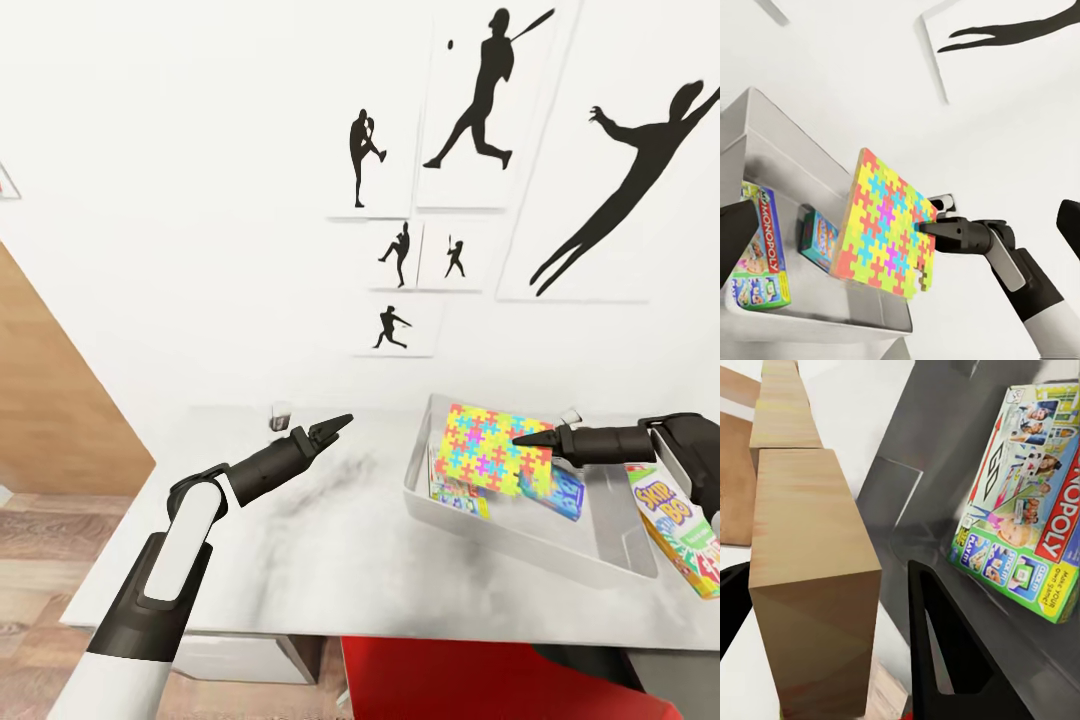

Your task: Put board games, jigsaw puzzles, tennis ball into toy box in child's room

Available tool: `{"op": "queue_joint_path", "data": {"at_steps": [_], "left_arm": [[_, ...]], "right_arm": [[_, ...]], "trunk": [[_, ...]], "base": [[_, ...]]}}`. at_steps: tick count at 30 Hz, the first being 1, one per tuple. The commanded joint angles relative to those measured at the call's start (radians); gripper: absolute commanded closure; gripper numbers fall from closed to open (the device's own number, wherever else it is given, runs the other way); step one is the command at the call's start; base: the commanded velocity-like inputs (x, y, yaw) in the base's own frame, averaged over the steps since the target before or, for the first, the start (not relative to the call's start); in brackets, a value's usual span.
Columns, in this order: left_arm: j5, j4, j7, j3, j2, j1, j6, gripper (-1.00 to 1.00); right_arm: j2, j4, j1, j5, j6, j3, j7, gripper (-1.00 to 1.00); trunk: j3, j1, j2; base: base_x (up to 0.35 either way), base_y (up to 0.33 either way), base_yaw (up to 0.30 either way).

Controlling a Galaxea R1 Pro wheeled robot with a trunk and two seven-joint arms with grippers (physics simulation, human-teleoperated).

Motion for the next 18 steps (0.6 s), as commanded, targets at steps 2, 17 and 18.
{"op": "queue_joint_path", "data": {"at_steps": [2, 17, 18], "left_arm": [[0.0, 0.0, -0.002, 0.001, -0.001, -0.001, 0.005, -1.0], [0.0, 0.001, -0.002, 0.001, -0.001, -0.001, 0.005, -1.0], [0.0, 0.001, -0.002, 0.001, -0.001, -0.001, 0.005, -1.0]], "right_arm": [[-0.001, 0.001, -0.008, -0.01, 0.011, 0.006, 0.0, 1.0], [0.001, 0.016, -0.04, -0.012, 0.012, 0.005, 0.006, 1.0], [0.002, 0.016, -0.041, -0.012, 0.012, 0.005, 0.006, 1.0]], "trunk": [[-0.005, 0.001, -0.002], [-0.029, 0.001, -0.002], [-0.031, 0.001, -0.002]], "base": [[0.0, 0.0, 0.0], [0.0, 0.0, 0.0], [0.0, 0.0, 0.0]]}}
